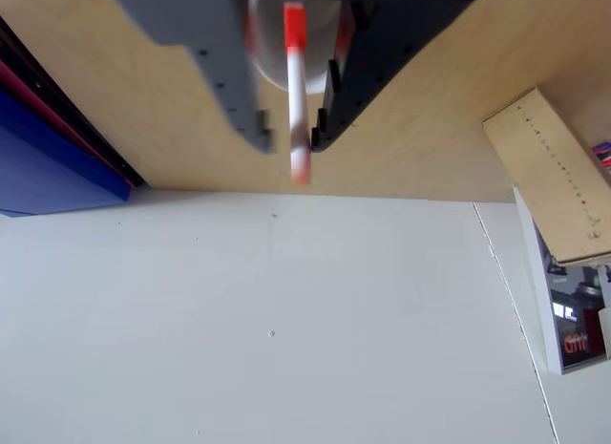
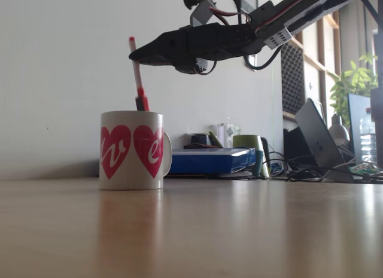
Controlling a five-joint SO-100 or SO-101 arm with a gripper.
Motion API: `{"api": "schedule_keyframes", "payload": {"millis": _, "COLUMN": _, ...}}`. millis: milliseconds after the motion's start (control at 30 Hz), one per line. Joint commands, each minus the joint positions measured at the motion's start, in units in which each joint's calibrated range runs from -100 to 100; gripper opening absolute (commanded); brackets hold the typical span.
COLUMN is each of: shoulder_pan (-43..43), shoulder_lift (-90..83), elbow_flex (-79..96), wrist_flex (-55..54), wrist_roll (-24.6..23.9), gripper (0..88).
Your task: Grab the pen and place it in the cup.
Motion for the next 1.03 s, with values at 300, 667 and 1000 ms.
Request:
{"api": "schedule_keyframes", "payload": {"millis": 300, "shoulder_pan": -1.09, "shoulder_lift": -0.78, "elbow_flex": -6.17, "wrist_flex": 7.31, "wrist_roll": -0.37, "gripper": 30.1}}
{"api": "schedule_keyframes", "payload": {"millis": 667, "shoulder_pan": -1.09, "shoulder_lift": -0.78, "elbow_flex": -5.81, "wrist_flex": 7.57, "wrist_roll": -0.43, "gripper": 30.1}}
{"api": "schedule_keyframes", "payload": {"millis": 1000, "shoulder_pan": -1.01, "shoulder_lift": -0.78, "elbow_flex": -5.54, "wrist_flex": 7.74, "wrist_roll": -0.43, "gripper": 30.0}}
